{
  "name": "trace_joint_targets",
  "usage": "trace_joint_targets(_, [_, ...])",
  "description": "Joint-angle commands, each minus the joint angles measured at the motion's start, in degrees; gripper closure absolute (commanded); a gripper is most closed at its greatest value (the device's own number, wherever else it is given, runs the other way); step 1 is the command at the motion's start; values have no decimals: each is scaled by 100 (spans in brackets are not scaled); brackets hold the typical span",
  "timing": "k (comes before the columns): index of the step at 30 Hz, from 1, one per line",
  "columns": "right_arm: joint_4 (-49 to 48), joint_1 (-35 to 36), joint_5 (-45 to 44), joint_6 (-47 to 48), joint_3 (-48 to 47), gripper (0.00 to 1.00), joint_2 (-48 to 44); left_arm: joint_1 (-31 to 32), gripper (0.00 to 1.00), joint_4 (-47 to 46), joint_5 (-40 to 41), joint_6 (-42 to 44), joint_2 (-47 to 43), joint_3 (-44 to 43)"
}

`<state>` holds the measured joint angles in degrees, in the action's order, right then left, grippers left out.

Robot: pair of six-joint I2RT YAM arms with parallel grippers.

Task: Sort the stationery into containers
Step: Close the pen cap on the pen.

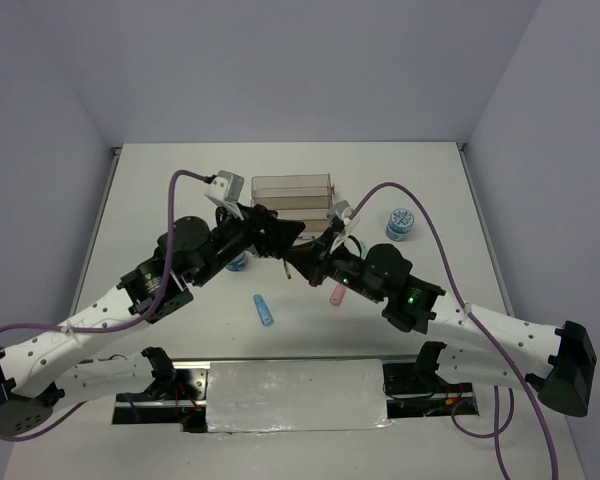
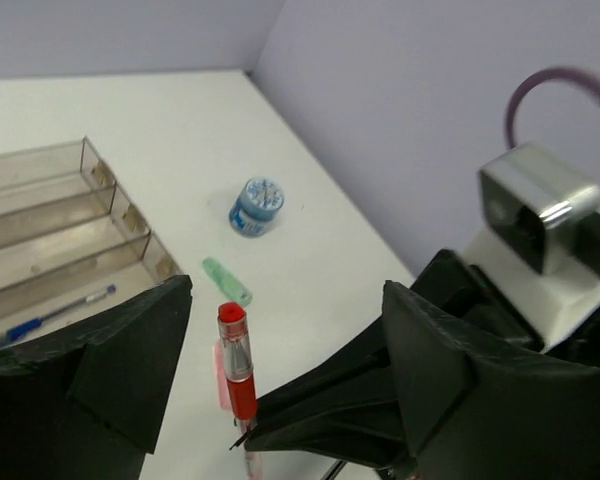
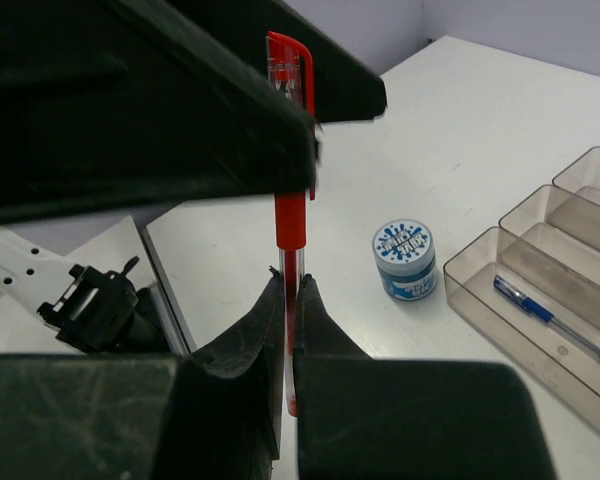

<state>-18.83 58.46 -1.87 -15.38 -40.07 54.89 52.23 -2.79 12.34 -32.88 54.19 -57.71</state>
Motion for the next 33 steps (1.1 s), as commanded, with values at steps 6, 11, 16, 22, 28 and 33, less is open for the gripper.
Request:
trace_joint_targets(6, [99, -10, -138, -88, -176, 100, 74, 7, 22, -12, 243, 230, 12, -100])
trace_joint_targets(11, [107, -10, -103, -123, -202, 100, 92, 7, 32, 15, 234, 239, 109, -100])
trace_joint_targets(16, [160, -10, -138, -106, -229, 100, 57, -2, 40, -11, 225, 168, 118, -12])
trace_joint_targets(22, [178, -10, -121, -115, -238, 100, 39, -37, 55, 32, 225, 151, 118, 23])
trace_joint_targets(28, [231, -1, -68, -141, -290, 100, 4, -72, 87, 129, 181, 98, 223, 6])
trace_joint_targets(33, [318, -1, -129, -115, -308, 100, -163, -99, 100, 129, 76, 98, 232, 67])
